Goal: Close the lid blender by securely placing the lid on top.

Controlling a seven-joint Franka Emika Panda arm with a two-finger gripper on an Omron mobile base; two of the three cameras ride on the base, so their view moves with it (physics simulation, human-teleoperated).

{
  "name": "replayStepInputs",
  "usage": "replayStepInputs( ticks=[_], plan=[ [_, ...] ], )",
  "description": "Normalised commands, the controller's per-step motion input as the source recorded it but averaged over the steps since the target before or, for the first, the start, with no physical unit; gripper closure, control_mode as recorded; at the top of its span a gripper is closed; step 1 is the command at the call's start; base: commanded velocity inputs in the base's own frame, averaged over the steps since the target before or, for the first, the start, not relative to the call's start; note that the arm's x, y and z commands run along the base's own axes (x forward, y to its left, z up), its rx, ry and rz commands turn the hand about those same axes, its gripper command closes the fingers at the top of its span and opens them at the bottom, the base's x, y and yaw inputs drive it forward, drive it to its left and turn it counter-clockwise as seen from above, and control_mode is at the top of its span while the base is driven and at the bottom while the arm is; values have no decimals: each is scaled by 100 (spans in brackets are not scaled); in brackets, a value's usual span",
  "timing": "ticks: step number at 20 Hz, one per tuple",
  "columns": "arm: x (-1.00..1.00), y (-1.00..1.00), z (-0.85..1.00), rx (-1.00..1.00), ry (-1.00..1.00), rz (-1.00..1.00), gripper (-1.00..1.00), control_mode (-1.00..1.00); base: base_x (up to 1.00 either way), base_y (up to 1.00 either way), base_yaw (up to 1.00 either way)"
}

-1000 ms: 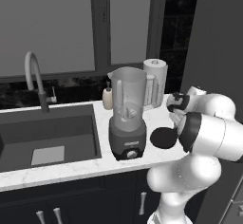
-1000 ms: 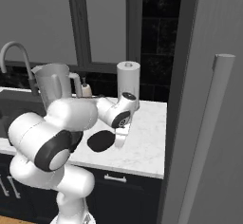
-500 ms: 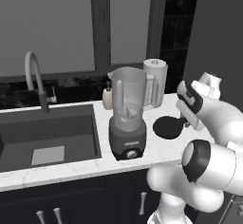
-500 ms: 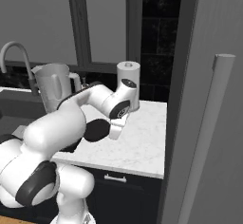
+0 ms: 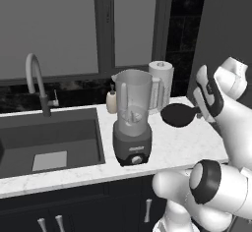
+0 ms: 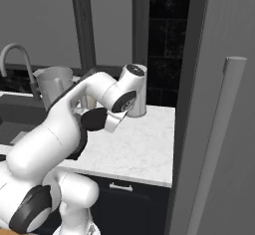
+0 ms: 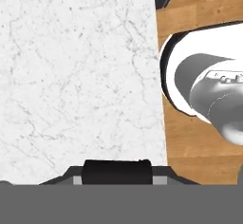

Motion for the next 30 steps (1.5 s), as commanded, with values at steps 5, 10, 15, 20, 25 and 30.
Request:
replayStepInputs(
  ticks=[5,10,15,20,25,30],
  plan=[
    [-24,0,80,5,0,-13,100,-100,0,0,0],
    [-26,0,81,5,-1,-9,100,-100,0,0,0],
    [-33,0,78,7,-3,-5,100,-100,0,0,0],
    [-32,3,75,7,-6,-2,100,-100,0,0,0],
    [-14,17,66,6,-14,-1,100,-100,0,0,0],
    [-1,30,45,4,-16,0,100,-100,0,0,0]
  ],
)
